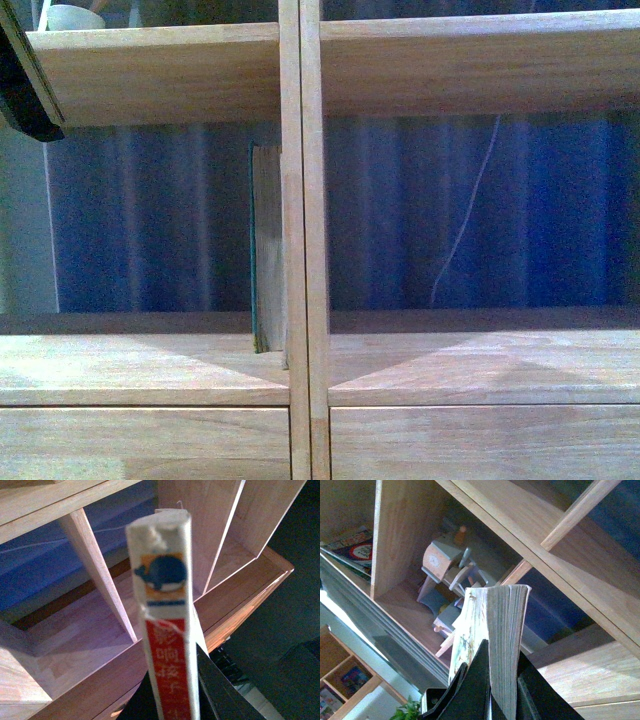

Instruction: Organize books on shelf

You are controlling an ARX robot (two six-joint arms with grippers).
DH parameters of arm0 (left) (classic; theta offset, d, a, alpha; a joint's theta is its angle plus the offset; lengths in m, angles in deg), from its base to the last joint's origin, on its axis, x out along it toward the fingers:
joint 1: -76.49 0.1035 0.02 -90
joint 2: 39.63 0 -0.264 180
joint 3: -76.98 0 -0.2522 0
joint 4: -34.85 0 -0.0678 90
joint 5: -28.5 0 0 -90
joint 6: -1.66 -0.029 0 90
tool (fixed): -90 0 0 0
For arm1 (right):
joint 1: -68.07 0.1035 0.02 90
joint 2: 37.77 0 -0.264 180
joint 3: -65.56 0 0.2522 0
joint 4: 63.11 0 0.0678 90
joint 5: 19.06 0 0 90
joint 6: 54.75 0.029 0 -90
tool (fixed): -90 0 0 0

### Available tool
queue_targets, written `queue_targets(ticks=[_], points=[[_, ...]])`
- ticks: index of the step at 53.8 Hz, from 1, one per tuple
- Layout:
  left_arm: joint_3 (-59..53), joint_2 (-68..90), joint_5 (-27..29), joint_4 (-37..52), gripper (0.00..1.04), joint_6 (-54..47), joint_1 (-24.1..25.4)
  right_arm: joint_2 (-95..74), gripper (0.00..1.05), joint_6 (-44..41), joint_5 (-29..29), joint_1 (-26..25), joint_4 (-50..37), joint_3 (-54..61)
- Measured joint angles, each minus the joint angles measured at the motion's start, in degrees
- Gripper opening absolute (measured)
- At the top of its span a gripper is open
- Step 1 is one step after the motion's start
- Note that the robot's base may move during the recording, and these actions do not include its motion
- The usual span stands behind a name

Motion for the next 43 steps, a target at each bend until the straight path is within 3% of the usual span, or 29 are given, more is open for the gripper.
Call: queue_targets(ticks=[6,14,19,27,39,43], points=[[0.0,0.0,-0.4,0.0,0.07,-0.2,0.3,0.0,0.08,0.0,-0.4,-0.7,1.6,0.0],[0.0,-0.1,-1.8,-1.0,0.07,-2.3,1.4,0.6,0.32,-3.7,-2.7,-3.7,0.0,0.8],[0.0,-0.2,-2.7,-2.2,0.07,-3.7,3.0,2.2,0.45,-11.2,-2.9,-7.5,-4.3,2.8],[0.2,-0.6,-5.5,-4.6,0.07,-7.6,6.5,5.2,0.67,-27.6,1.5,-17.2,-10.1,6.8],[4.0,-1.5,-12.4,-10.1,0.07,-17.7,15.2,6.8,0.98,-39.5,12.0,-34.9,-10.1,12.7],[5.1,-2.3,-14.5,-12.4,0.07,-22.6,18.0,6.8,0.98,-41.3,13.6,-40.2,-10.4,14.4]])
